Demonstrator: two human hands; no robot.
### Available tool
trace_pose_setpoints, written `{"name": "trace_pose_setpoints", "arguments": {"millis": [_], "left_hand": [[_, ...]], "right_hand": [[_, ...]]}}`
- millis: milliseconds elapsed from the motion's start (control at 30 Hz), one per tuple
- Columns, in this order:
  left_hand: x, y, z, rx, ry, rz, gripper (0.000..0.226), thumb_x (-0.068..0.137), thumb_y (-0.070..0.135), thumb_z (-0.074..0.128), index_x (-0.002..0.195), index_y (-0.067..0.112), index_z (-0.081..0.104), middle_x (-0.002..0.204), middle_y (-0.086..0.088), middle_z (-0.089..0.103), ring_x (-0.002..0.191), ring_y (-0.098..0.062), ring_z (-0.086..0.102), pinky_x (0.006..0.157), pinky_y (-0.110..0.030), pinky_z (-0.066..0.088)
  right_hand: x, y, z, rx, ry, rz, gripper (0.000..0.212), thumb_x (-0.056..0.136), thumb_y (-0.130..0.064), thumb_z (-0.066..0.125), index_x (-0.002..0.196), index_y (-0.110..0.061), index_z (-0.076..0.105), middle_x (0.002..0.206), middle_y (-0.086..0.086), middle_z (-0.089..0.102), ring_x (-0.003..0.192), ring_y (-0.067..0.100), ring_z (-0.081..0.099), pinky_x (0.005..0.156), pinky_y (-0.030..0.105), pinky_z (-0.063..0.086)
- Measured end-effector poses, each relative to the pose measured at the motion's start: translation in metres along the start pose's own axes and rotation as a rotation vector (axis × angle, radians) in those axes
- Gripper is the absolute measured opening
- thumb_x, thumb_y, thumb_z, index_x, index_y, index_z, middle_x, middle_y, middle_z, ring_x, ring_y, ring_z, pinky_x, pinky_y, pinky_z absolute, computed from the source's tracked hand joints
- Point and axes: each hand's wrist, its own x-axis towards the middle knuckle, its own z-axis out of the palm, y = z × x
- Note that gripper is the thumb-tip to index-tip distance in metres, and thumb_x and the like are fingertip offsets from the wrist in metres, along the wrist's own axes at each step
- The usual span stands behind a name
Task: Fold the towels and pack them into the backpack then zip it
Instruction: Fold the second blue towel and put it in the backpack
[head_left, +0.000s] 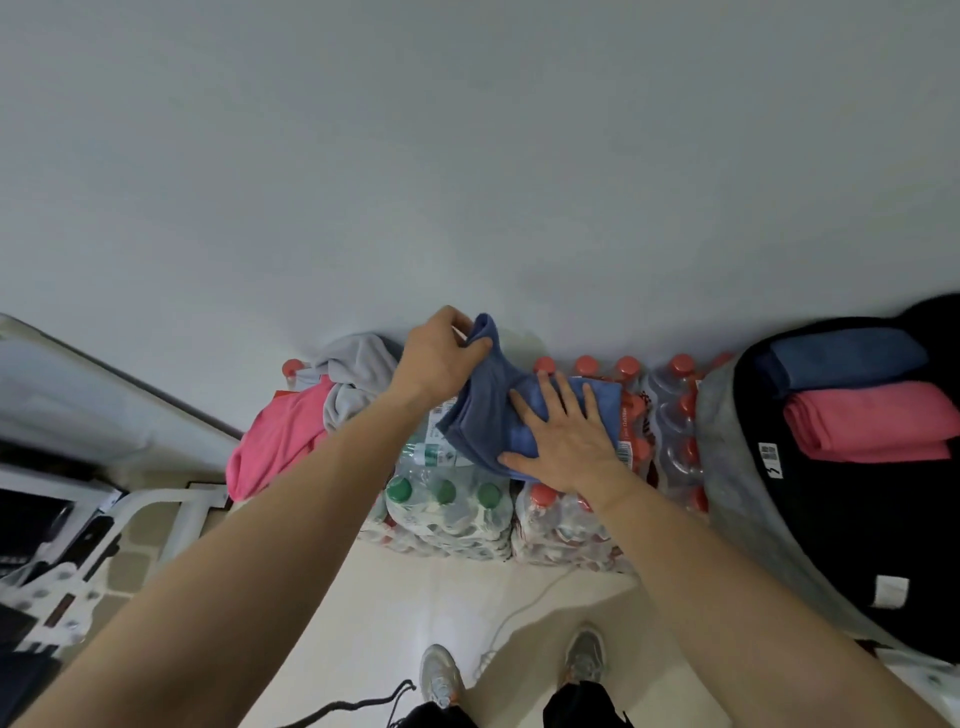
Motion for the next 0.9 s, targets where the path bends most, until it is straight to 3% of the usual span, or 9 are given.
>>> {"name": "trace_pose_setpoints", "arguments": {"millis": [100, 200, 367, 467, 600, 733, 833, 900], "left_hand": [[-0.004, 0.026, 0.028, -0.014, -0.086, 0.002, 0.025, 0.084, 0.035, 0.069, 0.095, 0.016, 0.057, 0.079, -0.001, 0.068, 0.061, -0.015, 0.066, 0.055, -0.027, 0.053], [-0.008, 0.043, 0.062, 0.016, -0.141, 0.014, 0.028, 0.08, 0.037, 0.072, 0.092, 0.017, 0.056, 0.08, -0.005, 0.069, 0.064, -0.022, 0.067, 0.063, -0.038, 0.057], [-0.018, 0.062, 0.114, 0.155, -0.208, 0.101, 0.026, 0.083, 0.028, 0.067, 0.097, 0.009, 0.056, 0.089, -0.012, 0.066, 0.082, -0.031, 0.062, 0.066, -0.036, 0.049], [-0.021, 0.069, 0.136, 0.235, -0.24, 0.151, 0.025, 0.086, 0.028, 0.064, 0.097, 0.008, 0.054, 0.085, -0.01, 0.062, 0.081, -0.031, 0.06, 0.062, -0.037, 0.047], [-0.025, 0.074, 0.152, 0.257, -0.279, 0.158, 0.024, 0.09, 0.031, 0.063, 0.091, 0.011, 0.049, 0.079, -0.011, 0.061, 0.073, -0.029, 0.059, 0.057, -0.036, 0.044], [-0.027, 0.068, 0.15, 0.215, -0.366, 0.212, 0.02, 0.096, 0.028, 0.055, 0.093, 0.01, 0.064, 0.074, -0.006, 0.068, 0.069, -0.024, 0.064, 0.066, -0.041, 0.056], [-0.031, 0.046, 0.136, 0.105, -0.172, 0.286, 0.017, 0.093, 0.017, 0.055, 0.097, 0.017, 0.071, 0.081, 0.001, 0.069, 0.075, -0.019, 0.063, 0.066, -0.032, 0.049], [-0.037, 0.021, 0.133, 0.215, 0.014, 0.375, 0.025, 0.09, 0.013, 0.058, 0.111, 0.016, 0.069, 0.108, -0.003, 0.069, 0.097, -0.025, 0.061, 0.079, -0.035, 0.049]], "right_hand": [[-0.023, 0.014, -0.01, 0.023, 0.088, 0.022, 0.085, 0.088, -0.073, 0.026, 0.156, -0.023, 0.021, 0.163, 0.015, 0.017, 0.151, 0.034, 0.013, 0.122, 0.053, 0.008], [-0.054, 0.034, -0.015, 0.088, 0.123, 0.136, 0.067, 0.098, -0.048, 0.041, 0.153, -0.011, 0.032, 0.162, 0.015, 0.021, 0.149, 0.034, 0.018, 0.121, 0.046, 0.016], [-0.094, 0.051, -0.001, 0.198, 0.107, 0.246, 0.059, 0.094, -0.033, 0.052, 0.147, -0.01, 0.04, 0.156, 0.013, 0.03, 0.14, 0.032, 0.035, 0.113, 0.042, 0.036], [-0.102, 0.054, 0.006, 0.293, 0.126, 0.26, 0.056, 0.093, -0.029, 0.056, 0.144, -0.009, 0.044, 0.146, 0.011, 0.043, 0.132, 0.03, 0.043, 0.107, 0.04, 0.041], [-0.104, 0.06, 0.005, 0.372, 0.117, 0.22, 0.055, 0.091, -0.022, 0.06, 0.142, -0.011, 0.045, 0.144, 0.008, 0.044, 0.131, 0.027, 0.044, 0.107, 0.036, 0.04], [-0.104, 0.066, -0.008, 0.505, 0.163, 0.272, 0.051, 0.084, -0.008, 0.062, 0.134, -0.009, 0.053, 0.135, 0.009, 0.051, 0.121, 0.029, 0.052, 0.102, 0.036, 0.045], [-0.086, 0.063, -0.025, 0.449, 0.296, 0.32, 0.049, 0.088, -0.006, 0.056, 0.136, -0.008, 0.051, 0.138, 0.01, 0.05, 0.122, 0.031, 0.05, 0.103, 0.04, 0.044], [-0.067, 0.059, -0.031, 0.349, 0.357, 0.198, 0.053, 0.088, -0.007, 0.056, 0.14, -0.004, 0.049, 0.142, 0.013, 0.049, 0.128, 0.033, 0.048, 0.107, 0.042, 0.041]]}}
